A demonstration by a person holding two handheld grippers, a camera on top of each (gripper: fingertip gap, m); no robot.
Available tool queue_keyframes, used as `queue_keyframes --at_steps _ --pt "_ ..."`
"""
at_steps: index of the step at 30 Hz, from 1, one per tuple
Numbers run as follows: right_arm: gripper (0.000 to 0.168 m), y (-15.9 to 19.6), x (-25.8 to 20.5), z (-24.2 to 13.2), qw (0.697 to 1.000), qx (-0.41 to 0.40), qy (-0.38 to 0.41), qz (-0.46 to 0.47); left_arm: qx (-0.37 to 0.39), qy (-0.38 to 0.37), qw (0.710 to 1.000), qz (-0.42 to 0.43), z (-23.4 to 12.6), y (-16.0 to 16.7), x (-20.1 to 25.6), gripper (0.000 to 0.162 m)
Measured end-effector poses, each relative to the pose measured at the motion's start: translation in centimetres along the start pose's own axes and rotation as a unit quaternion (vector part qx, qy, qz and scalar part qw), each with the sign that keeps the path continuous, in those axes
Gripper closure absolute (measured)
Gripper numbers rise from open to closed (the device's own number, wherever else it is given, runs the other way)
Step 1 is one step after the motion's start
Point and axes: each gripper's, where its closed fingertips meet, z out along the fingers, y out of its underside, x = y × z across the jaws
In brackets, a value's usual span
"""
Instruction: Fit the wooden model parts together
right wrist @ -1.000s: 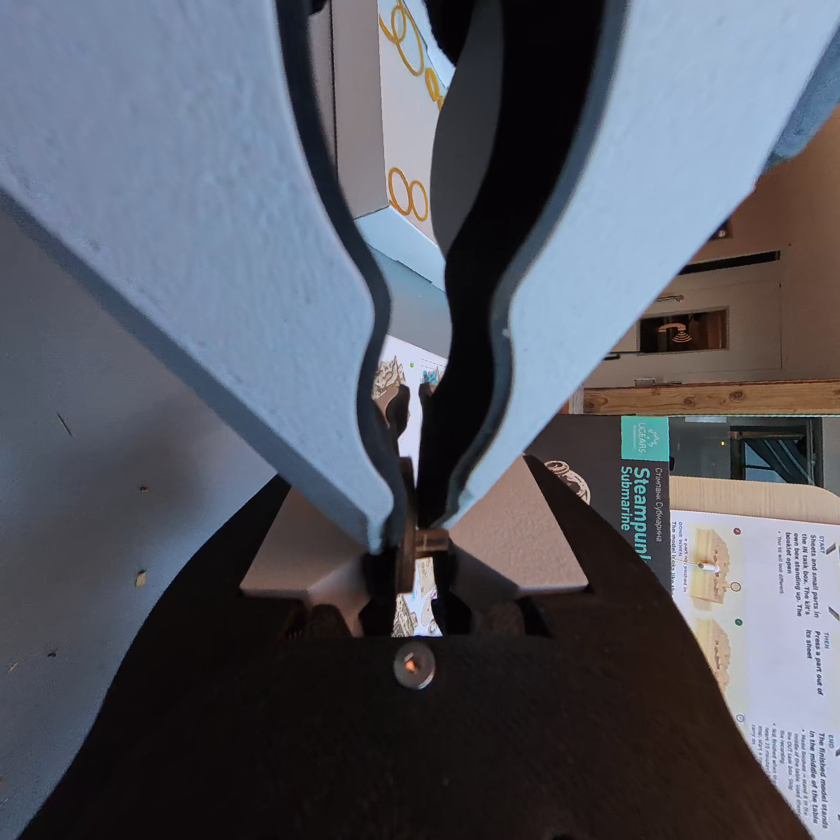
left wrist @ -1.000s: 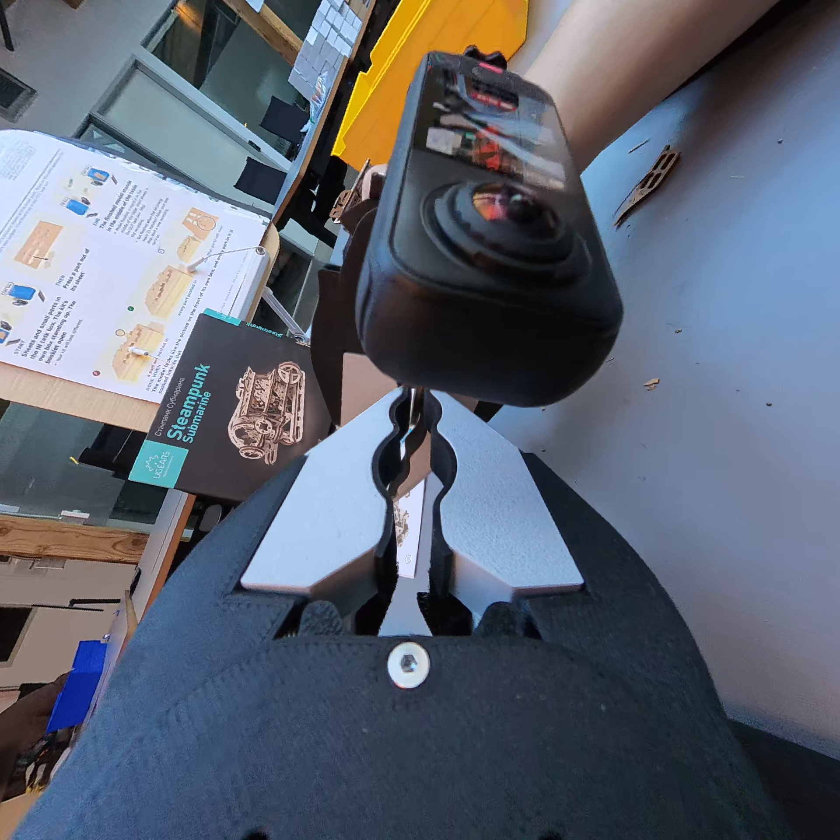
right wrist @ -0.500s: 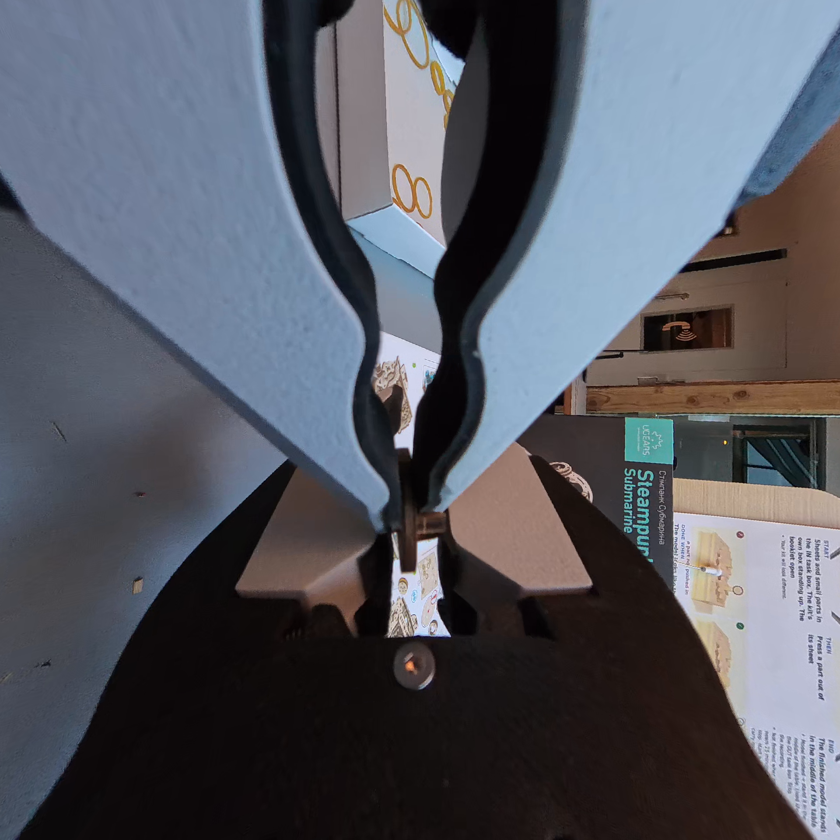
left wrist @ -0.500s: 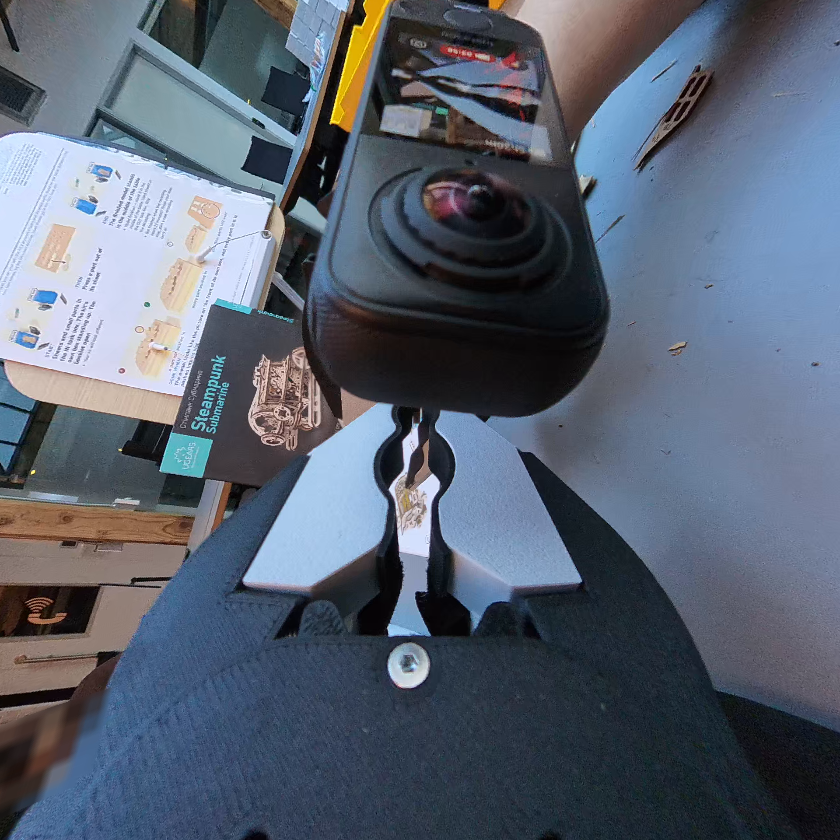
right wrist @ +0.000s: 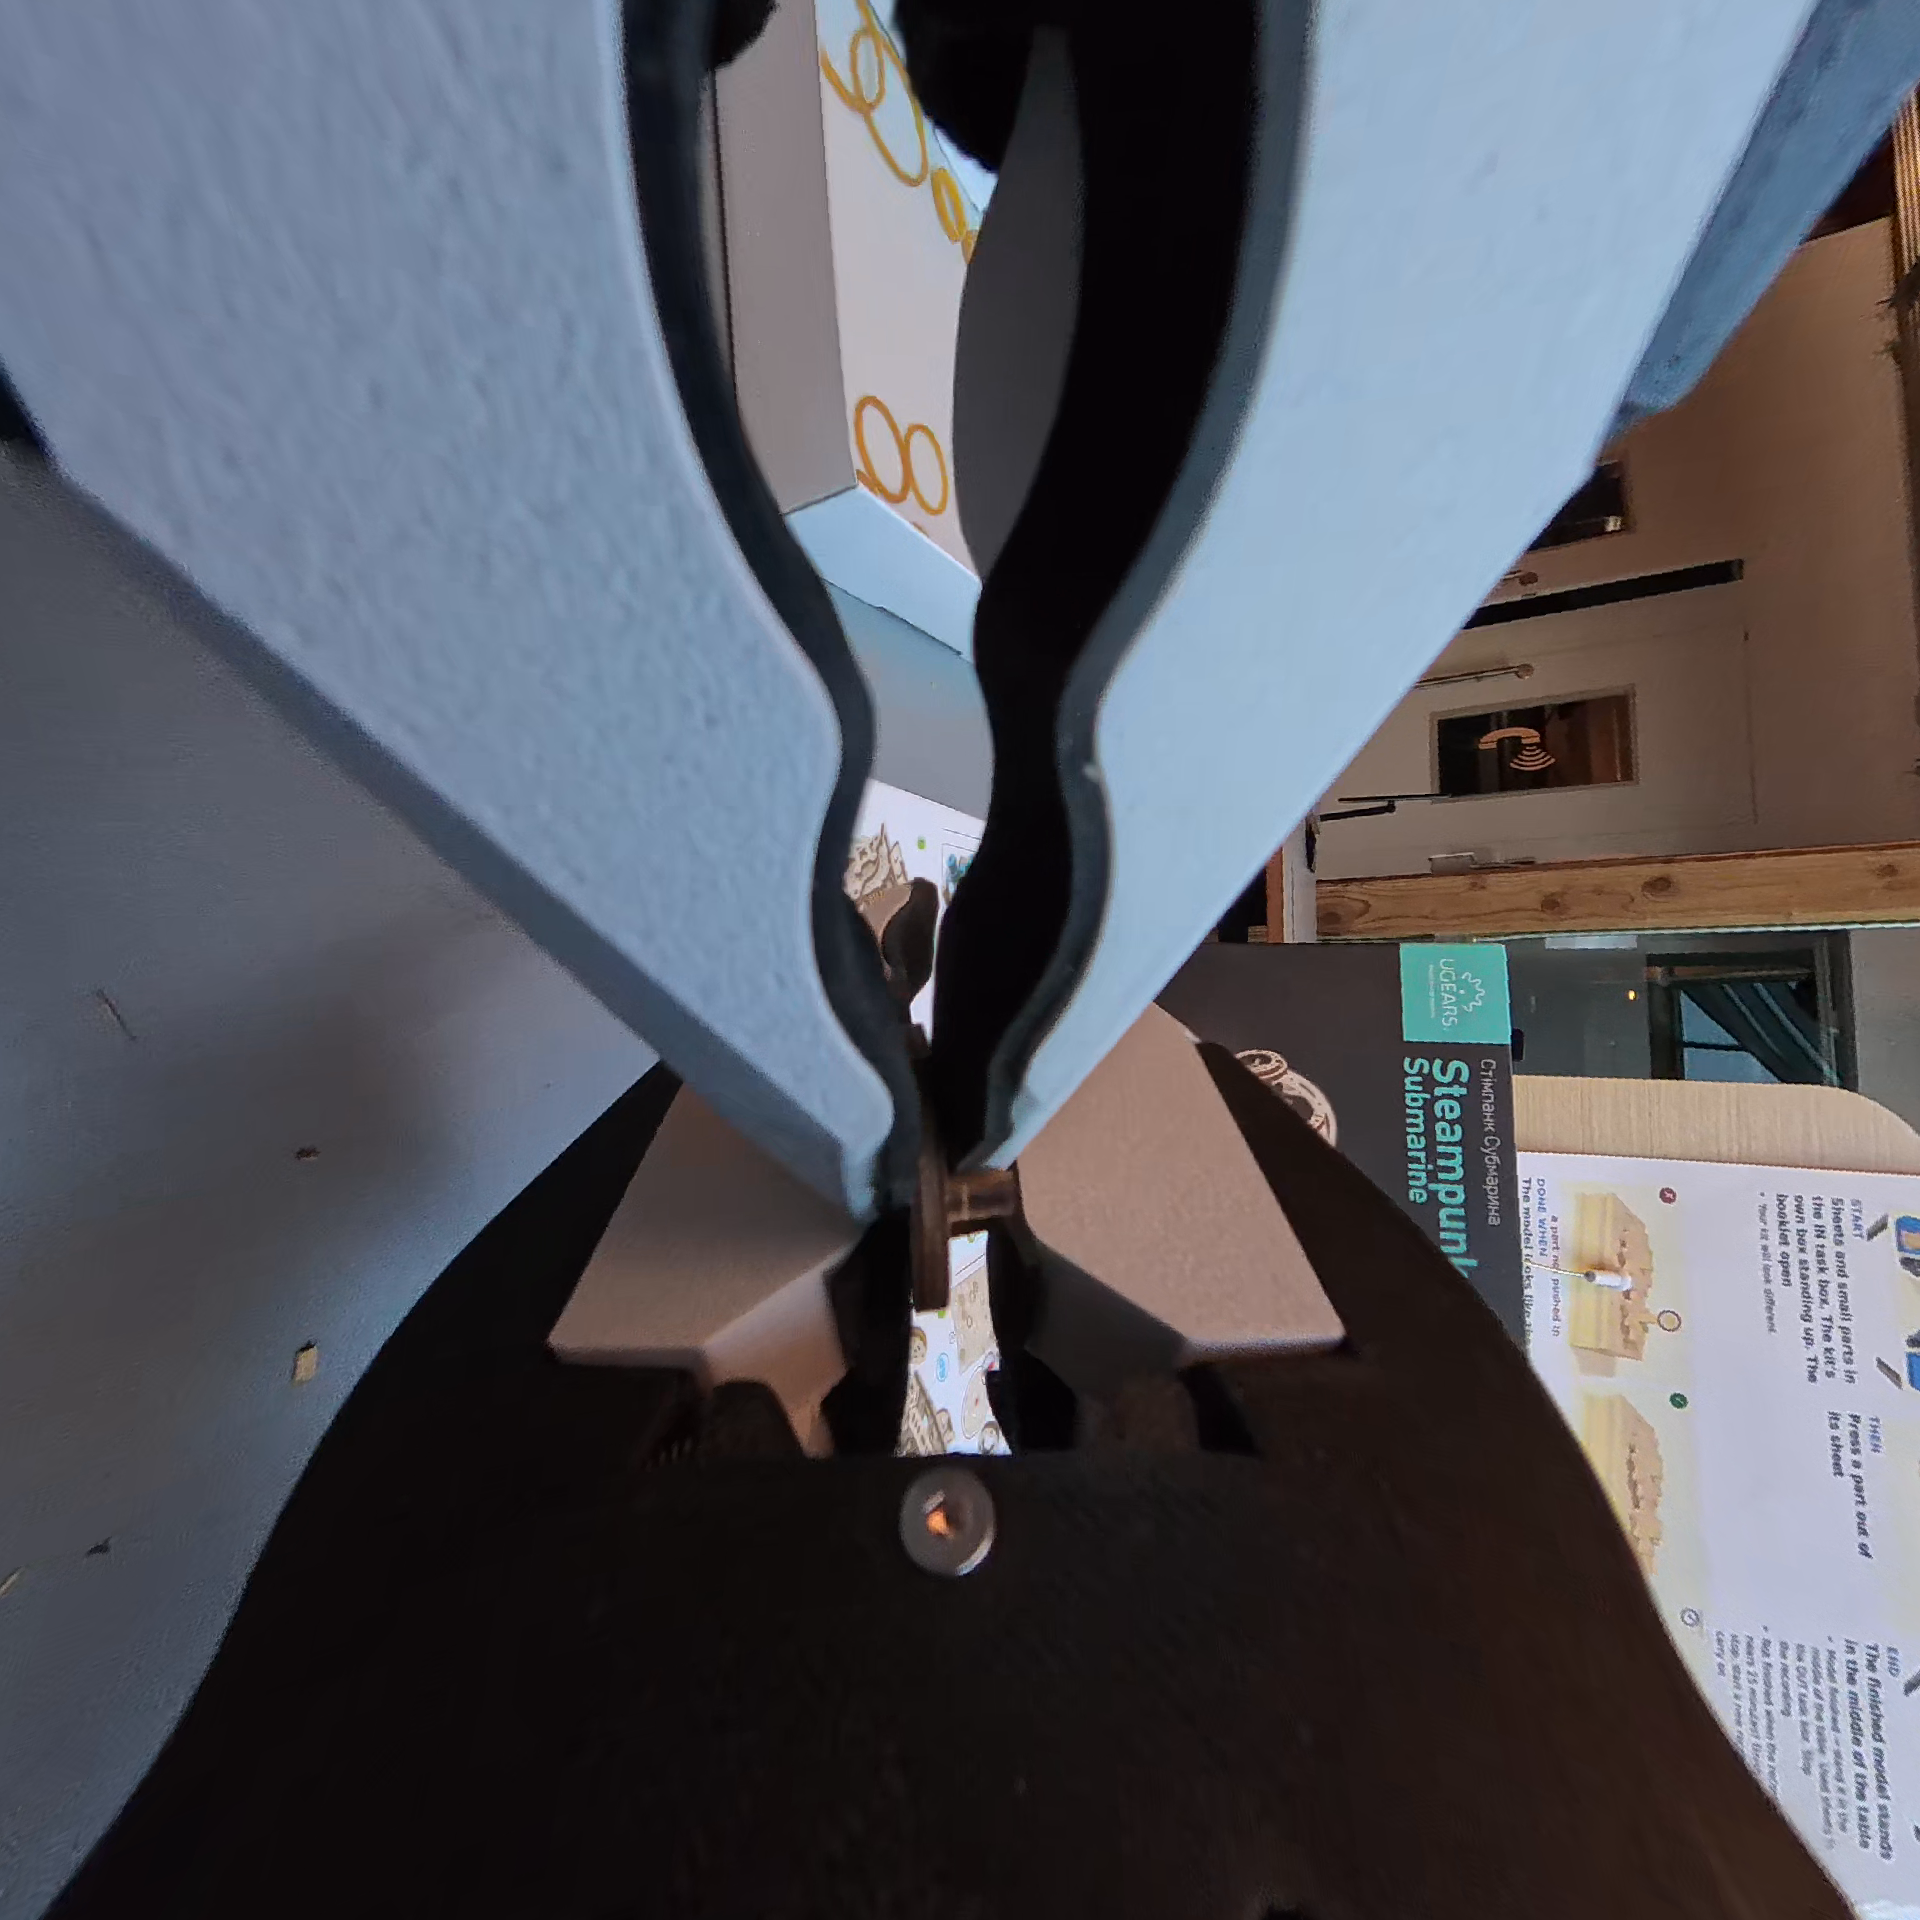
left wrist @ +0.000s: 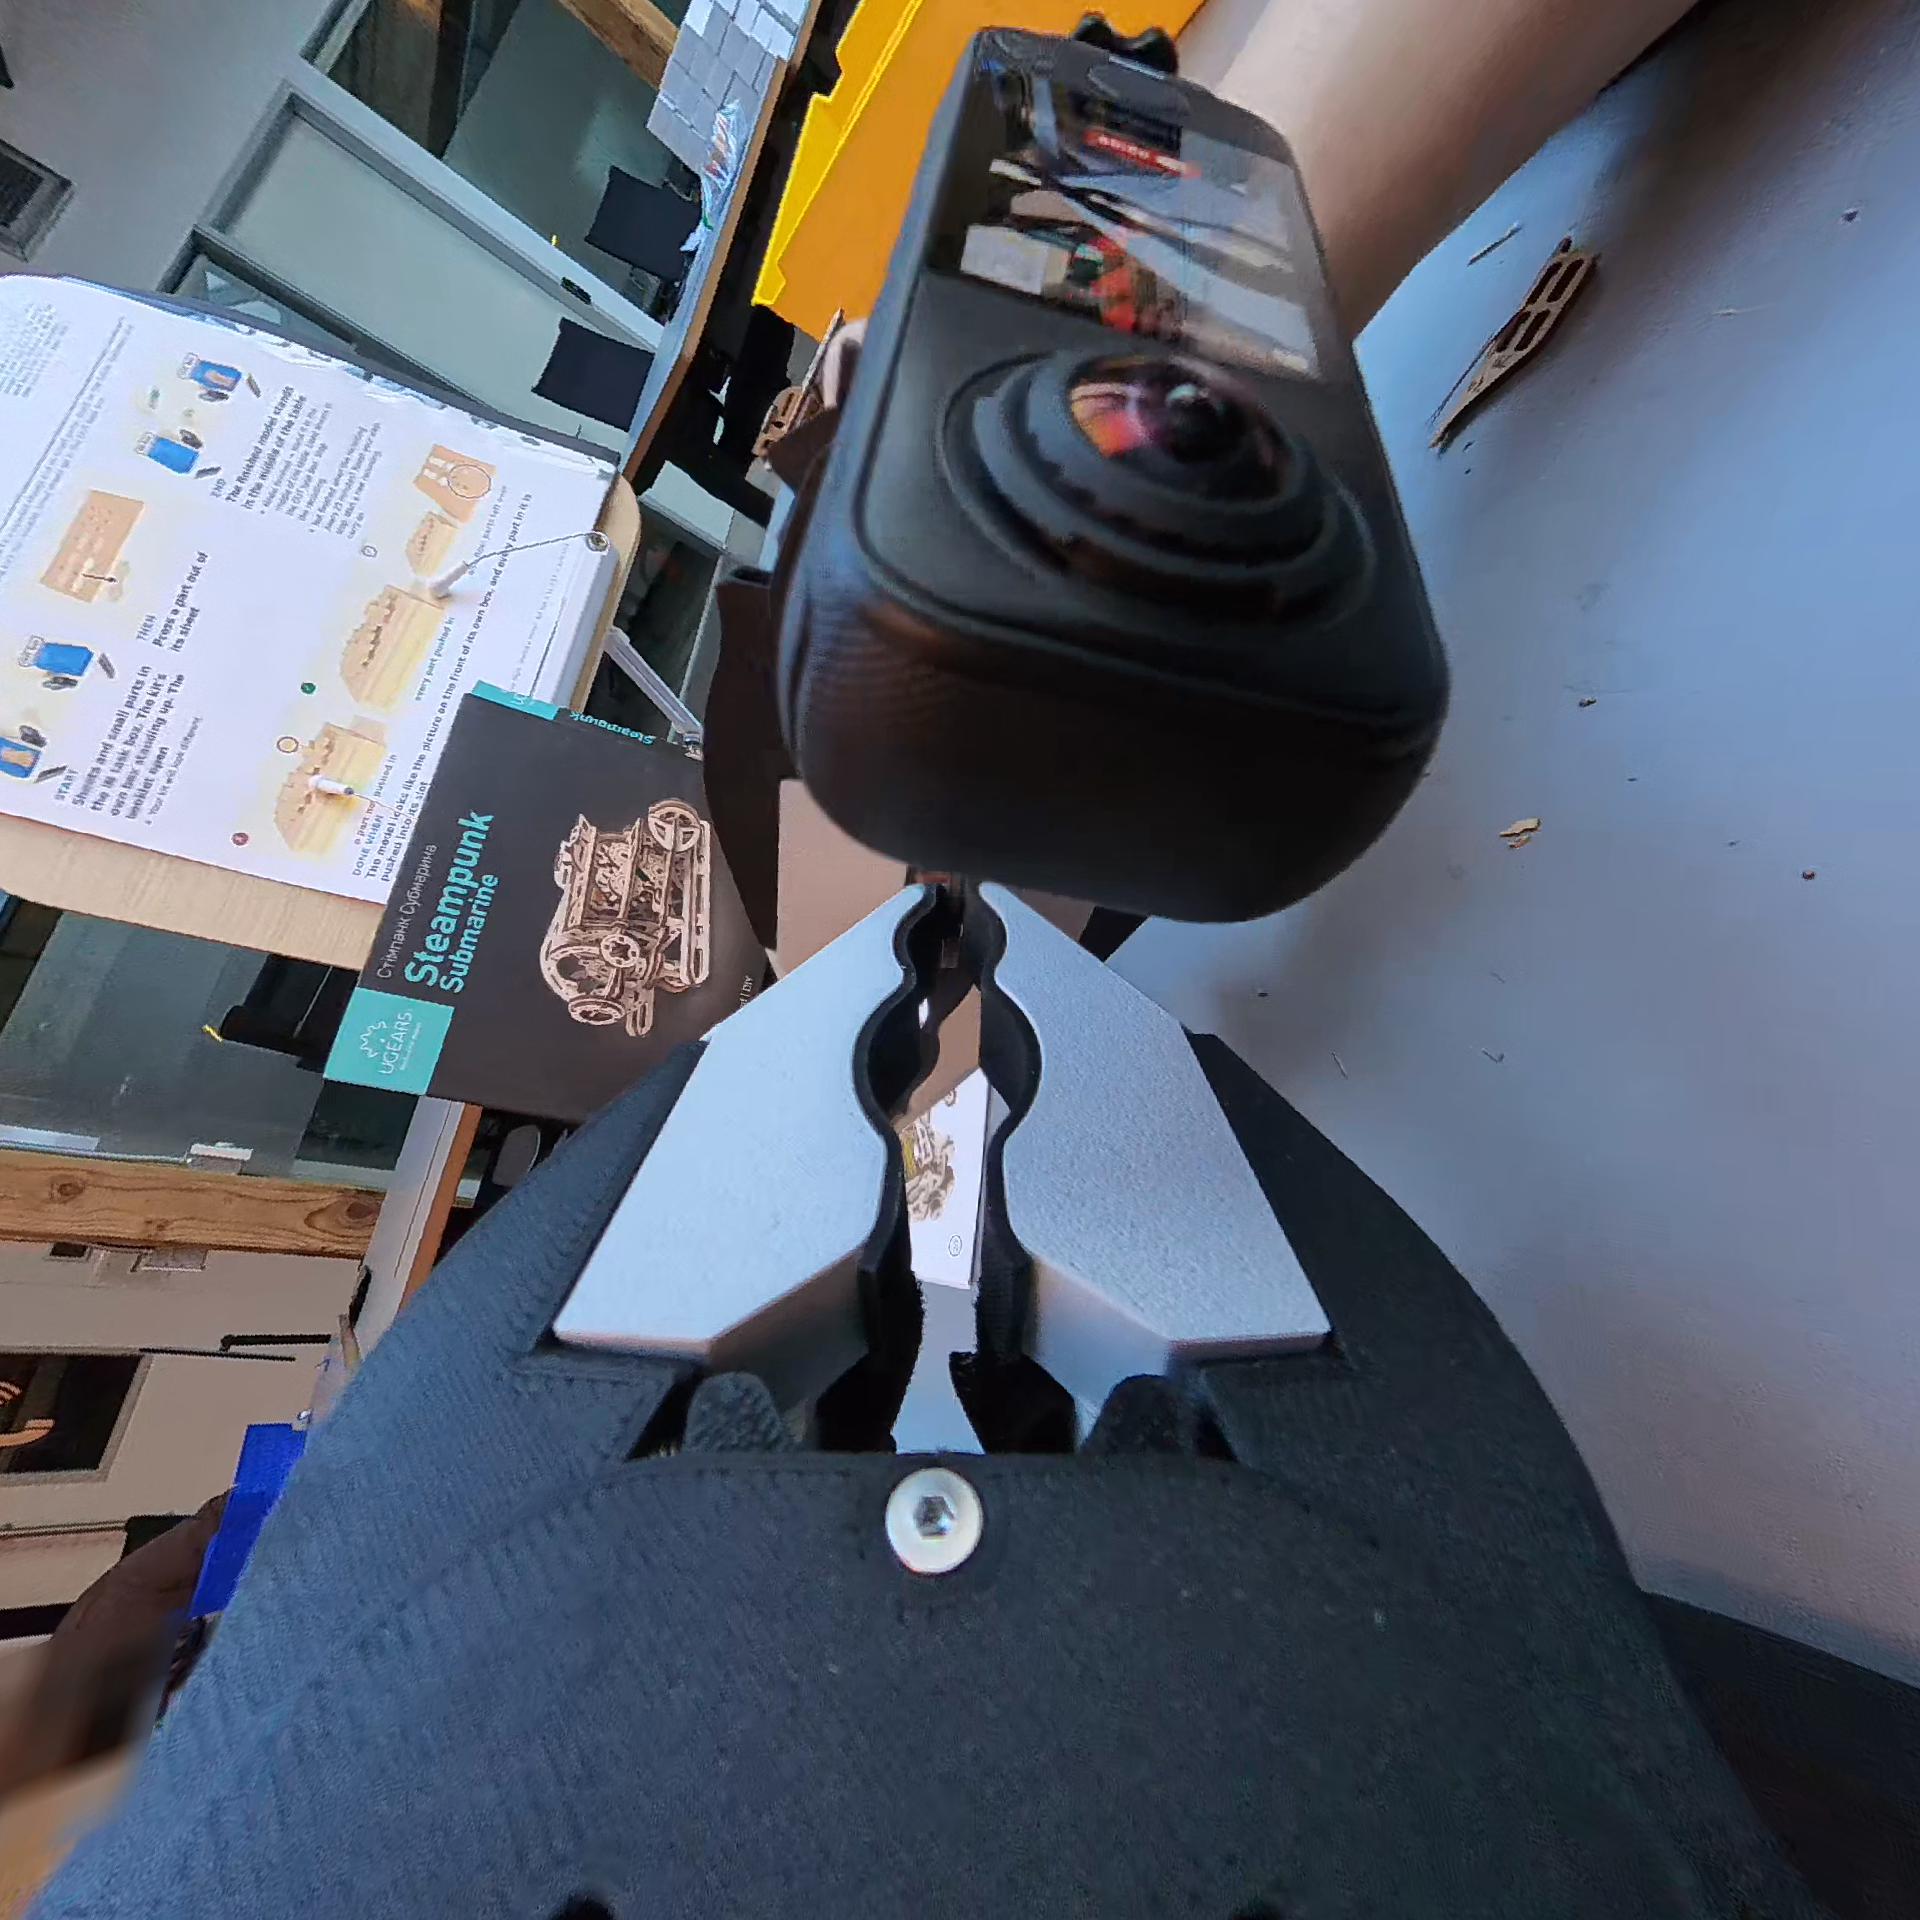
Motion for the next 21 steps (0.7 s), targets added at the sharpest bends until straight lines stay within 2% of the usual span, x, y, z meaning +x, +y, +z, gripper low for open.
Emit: queue_keyframes --at_steps 12,18,21 --pt "0.164 -0.2 1.8 -0.5 0.998 0.001 0.065 0.025 0.016 -0.012 1.0 -0.019 -0.3 -0.5 -0.7 0.159" --pt "0.161 -0.2 0.0 0.0 1.0 0.003 -0.003 0.025 0.007 -0.004 1.0 0.003 -0.1 -0.1 -0.1 0.161" --pt "0.151 -0.6 -0.6 -0.2 0.998 0.014 -0.035 0.042 0.024 -0.001 1.0 0.011 -0.3 -0.8 0.1 0.161"
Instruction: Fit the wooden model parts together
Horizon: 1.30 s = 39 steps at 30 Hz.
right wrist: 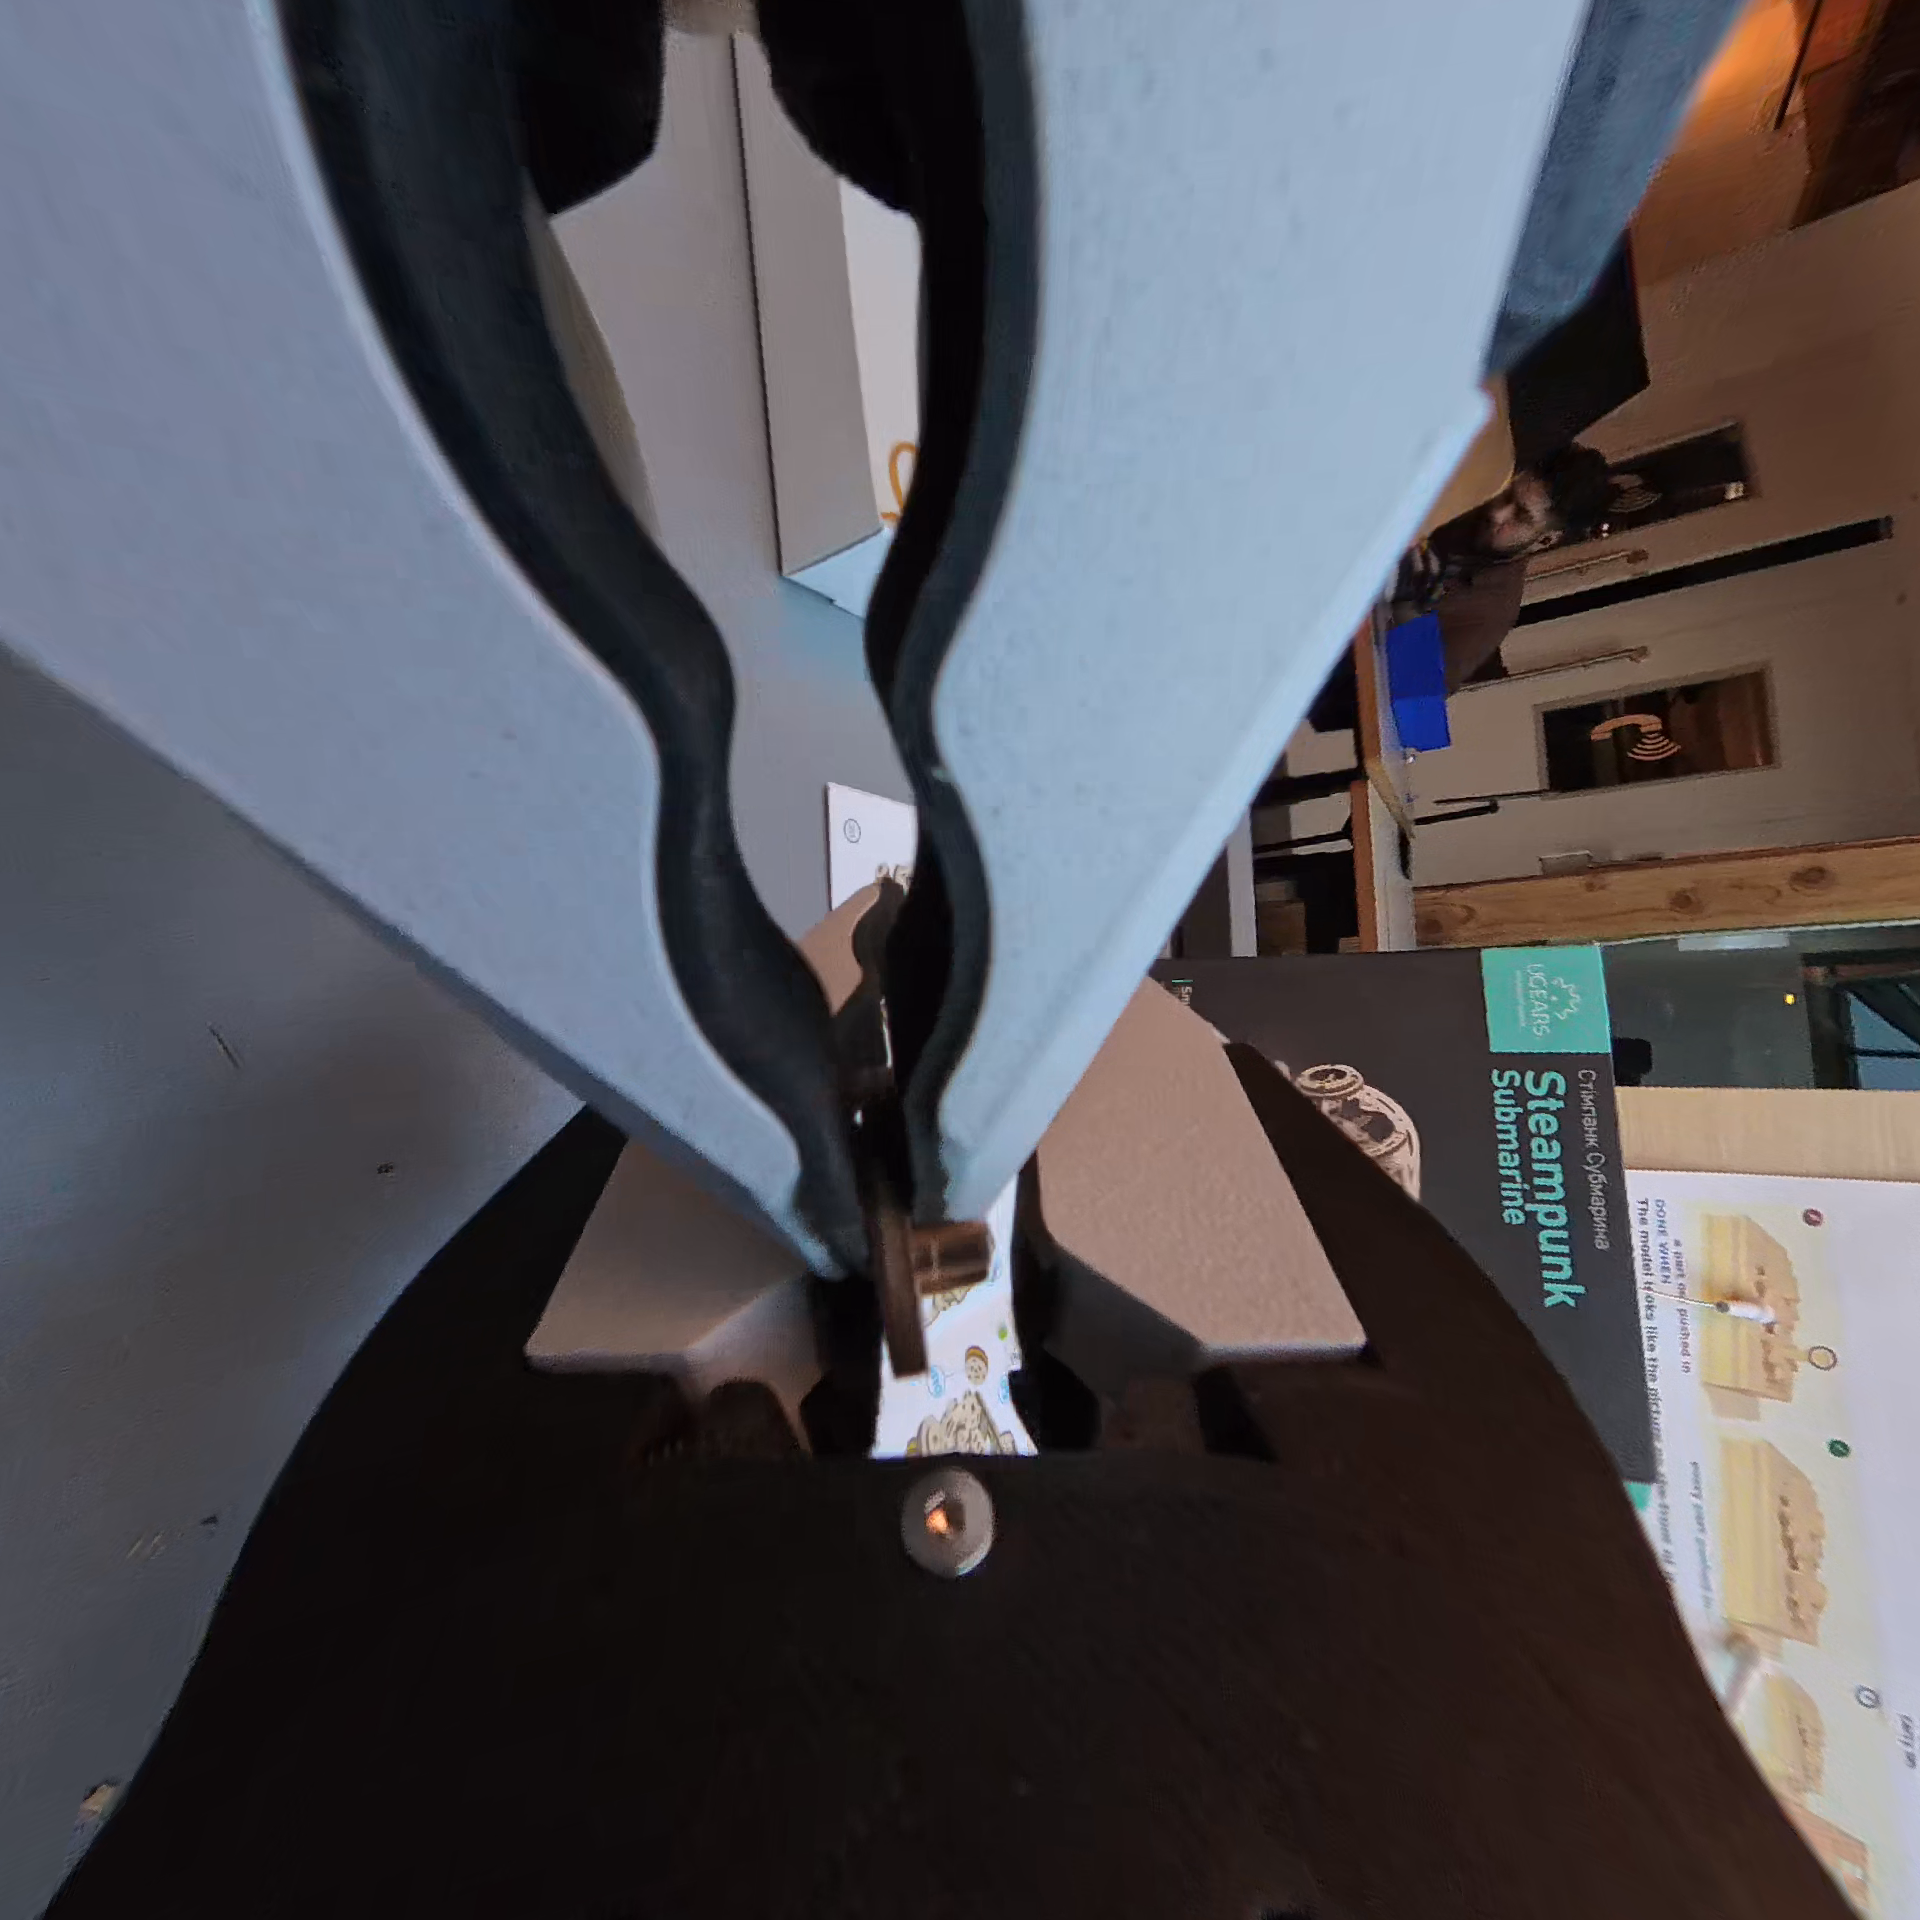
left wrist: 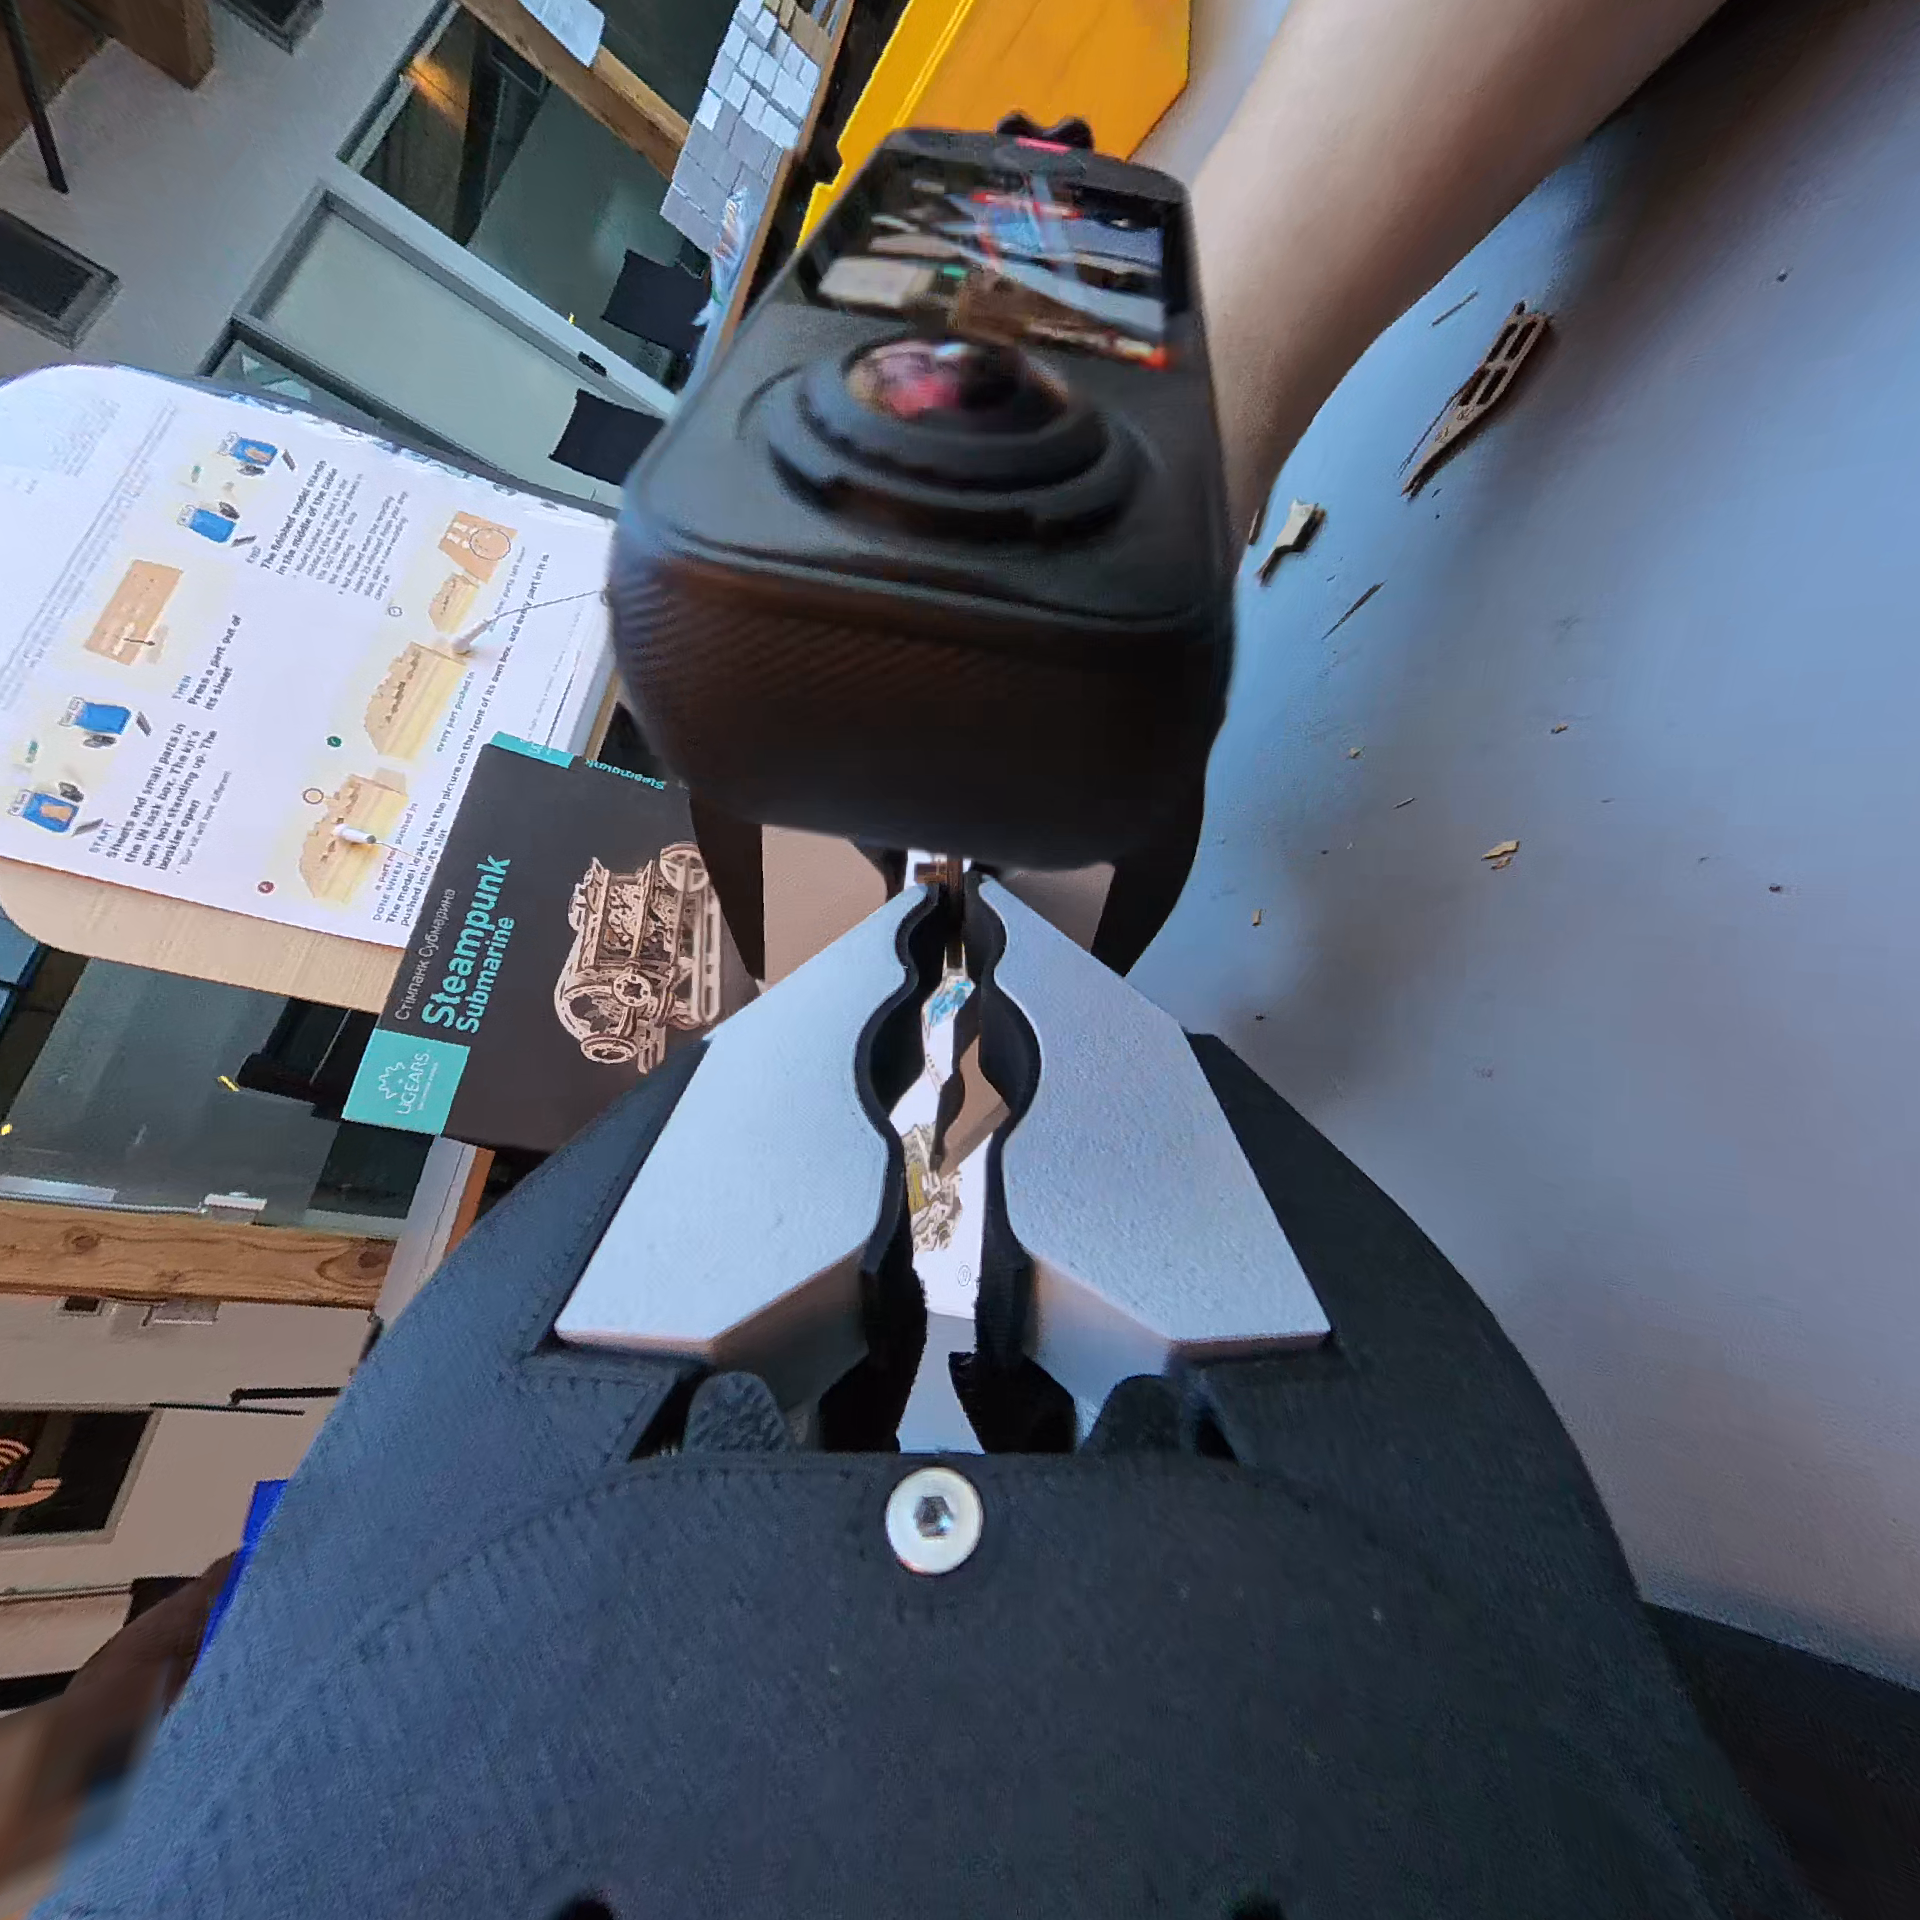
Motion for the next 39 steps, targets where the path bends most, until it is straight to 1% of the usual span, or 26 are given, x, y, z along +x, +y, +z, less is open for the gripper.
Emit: queue_keyframes --at_steps 1,2,5,8,12,16,20,21,22,24,27,30,35,39 --pt "0.154 0.0 -0.2 0.0 1.0 -0.002 -0.007 0.003 -0.001 -0.003 1.0 0.008 0.0 0.0 0.0 0.161" --pt "0.161 0.1 -0.4 0.0 1.0 -0.003 -0.01 -0.003 -0.005 -0.004 1.0 0.014 0.0 0.1 0.0 0.161" --pt "0.163 0.4 -0.4 0.1 1.0 -0.011 0.001 -0.029 -0.009 -0.002 0.999 0.032 0.2 0.3 0.4 0.161" --pt "0.163 0.3 -0.2 -0.1 1.0 -0.007 0.008 -0.028 -0.004 -0.01 0.999 0.047 0.1 0.0 0.3 0.161" --pt "0.166 0.1 0.6 -0.4 0.999 -0.005 0.032 -0.027 0.001 -0.014 0.999 0.036 -0.1 -0.2 0.0 0.16" --pt "0.165 0.3 1.0 -0.4 0.998 -0.015 0.05 -0.027 -0.005 -0.019 0.999 0.04 0.0 -0.1 -0.1 0.16" --pt "0.166 0.3 2.2 -0.7 0.996 -0.022 0.088 -0.024 0.002 -0.026 0.999 0.019 -0.1 -0.3 -0.6 0.159" --pt "0.164 0.2 2.2 -0.7 0.996 -0.019 0.09 -0.017 0.005 -0.025 1.0 0.014 -0.2 -0.3 -0.6 0.159" --pt "0.164 0.2 2.1 -0.7 0.996 -0.02 0.088 -0.015 0.005 -0.024 1.0 0.01 -0.2 -0.3 -0.6 0.159" --pt "0.16 0.5 1.8 -0.5 0.996 -0.03 0.082 -0.028 0.0 -0.02 1.0 0.008 0.0 -0.1 -0.5 0.161" --pt "0.156 0.5 1.2 -0.3 0.998 -0.026 0.062 -0.022 -0.003 -0.012 1.0 -0.005 0.1 0.2 -0.3 0.162" --pt "0.156 0.4 0.8 -0.2 0.998 -0.018 0.048 -0.019 -0.007 -0.013 1.0 0.008 0.1 0.4 -0.2 0.161" --pt "0.161 0.3 0.4 -0.3 0.999 -0.009 0.032 -0.015 -0.007 -0.011 1.0 0.02 0.0 0.4 -0.1 0.161" --pt "0.163 0.3 0.4 -0.4 0.999 -0.004 0.03 -0.02 -0.009 -0.011 1.0 0.023 0.1 0.4 0.0 0.161"
